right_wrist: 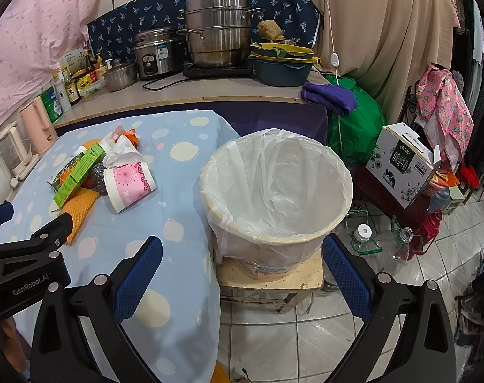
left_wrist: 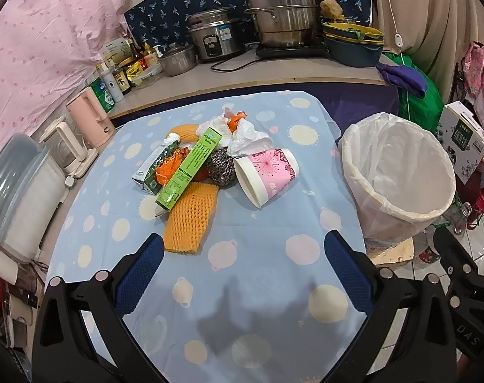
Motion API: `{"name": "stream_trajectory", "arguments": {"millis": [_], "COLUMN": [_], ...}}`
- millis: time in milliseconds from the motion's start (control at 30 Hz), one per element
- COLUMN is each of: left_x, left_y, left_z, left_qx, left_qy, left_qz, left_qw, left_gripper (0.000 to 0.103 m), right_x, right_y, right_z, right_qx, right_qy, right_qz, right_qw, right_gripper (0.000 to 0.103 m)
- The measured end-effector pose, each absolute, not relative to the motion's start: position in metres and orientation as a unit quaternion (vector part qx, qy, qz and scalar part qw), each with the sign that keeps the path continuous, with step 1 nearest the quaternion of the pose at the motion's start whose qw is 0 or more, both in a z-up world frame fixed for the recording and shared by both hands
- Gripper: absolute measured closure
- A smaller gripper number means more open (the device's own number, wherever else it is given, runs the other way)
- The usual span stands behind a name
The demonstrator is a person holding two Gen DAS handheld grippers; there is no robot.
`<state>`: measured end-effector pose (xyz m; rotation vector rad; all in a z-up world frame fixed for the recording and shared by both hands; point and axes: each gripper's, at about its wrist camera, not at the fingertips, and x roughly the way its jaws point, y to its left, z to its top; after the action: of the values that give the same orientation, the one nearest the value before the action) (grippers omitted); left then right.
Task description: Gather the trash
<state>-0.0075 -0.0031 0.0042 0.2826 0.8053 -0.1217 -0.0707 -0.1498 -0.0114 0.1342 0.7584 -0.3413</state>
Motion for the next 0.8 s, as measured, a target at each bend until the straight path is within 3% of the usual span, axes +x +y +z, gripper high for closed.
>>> {"name": "stream_trajectory", "arguments": {"millis": [800], "left_x": [-0.014], "left_y": [-0.006], "left_z": [0.011], "left_qx": [0.135], "left_qy": [0.403], "left_qz": [-0.057], "left_qw": [0.904], "left_gripper": [0.007], "right_x": [-0.08], "right_y": [-0.156], "right_z": [-0.003], "right_qx": [0.064], "right_qy": [0.362], "right_qz": [-0.153], "right_qw": [0.917], "right_gripper": [0.007]}}
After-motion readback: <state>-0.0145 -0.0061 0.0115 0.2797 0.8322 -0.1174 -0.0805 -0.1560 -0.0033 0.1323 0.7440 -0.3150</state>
